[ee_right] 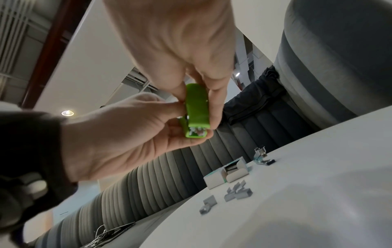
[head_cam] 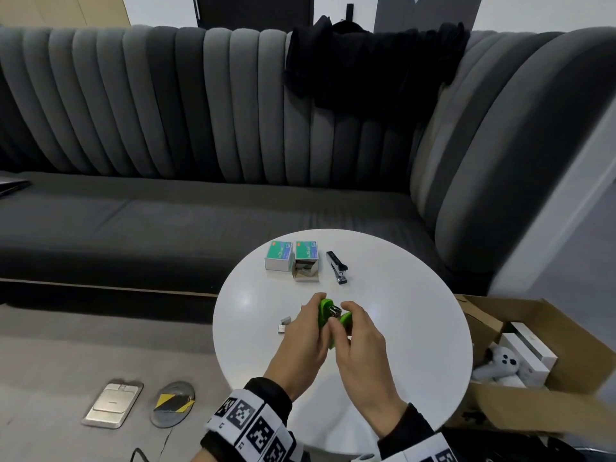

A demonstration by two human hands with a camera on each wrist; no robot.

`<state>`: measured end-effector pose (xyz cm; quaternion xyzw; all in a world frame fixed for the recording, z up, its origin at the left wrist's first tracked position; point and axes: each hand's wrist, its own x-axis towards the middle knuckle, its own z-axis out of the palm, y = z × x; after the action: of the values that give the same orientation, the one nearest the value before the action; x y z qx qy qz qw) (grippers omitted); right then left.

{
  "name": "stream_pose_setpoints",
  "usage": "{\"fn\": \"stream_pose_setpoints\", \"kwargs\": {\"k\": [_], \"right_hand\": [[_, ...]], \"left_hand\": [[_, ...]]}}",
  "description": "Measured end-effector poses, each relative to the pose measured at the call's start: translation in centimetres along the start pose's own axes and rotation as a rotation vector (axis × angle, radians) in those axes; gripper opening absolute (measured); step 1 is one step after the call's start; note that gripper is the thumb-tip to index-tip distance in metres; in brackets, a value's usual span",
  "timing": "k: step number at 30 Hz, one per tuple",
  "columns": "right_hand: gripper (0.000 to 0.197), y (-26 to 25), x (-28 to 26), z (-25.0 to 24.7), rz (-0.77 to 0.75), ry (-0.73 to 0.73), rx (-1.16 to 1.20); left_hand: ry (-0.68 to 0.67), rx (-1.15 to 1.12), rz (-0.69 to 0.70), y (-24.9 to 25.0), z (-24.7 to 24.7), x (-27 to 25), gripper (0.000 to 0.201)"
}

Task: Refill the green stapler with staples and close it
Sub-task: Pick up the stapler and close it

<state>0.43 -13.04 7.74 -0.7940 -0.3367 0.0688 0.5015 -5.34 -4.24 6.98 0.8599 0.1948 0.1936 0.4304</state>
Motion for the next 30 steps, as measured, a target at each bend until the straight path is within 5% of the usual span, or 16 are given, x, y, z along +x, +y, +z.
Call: {"fn": "stream_pose_setpoints", "kwargs": {"k": [9, 23, 30], "right_hand": [[0.033, -0.4, 0.3, 1.1, 0.069, 0.058, 0.016], [0.04, -1.1, 2.6, 1.3, 0.072, 0.051, 0.074], [0.03, -1.2, 3.7, 0.6, 0.094, 0.022, 0.158]], "left_hand": [[0.005, -0.238, -0.123, 1.1, 0.6, 0.3, 0.045], [0.153, -0.255, -0.099, 1.1, 0.2, 1.2, 0.035], [0.211, -0.531, -0.125, 1.4, 0.7, 1.8, 0.026]]}}
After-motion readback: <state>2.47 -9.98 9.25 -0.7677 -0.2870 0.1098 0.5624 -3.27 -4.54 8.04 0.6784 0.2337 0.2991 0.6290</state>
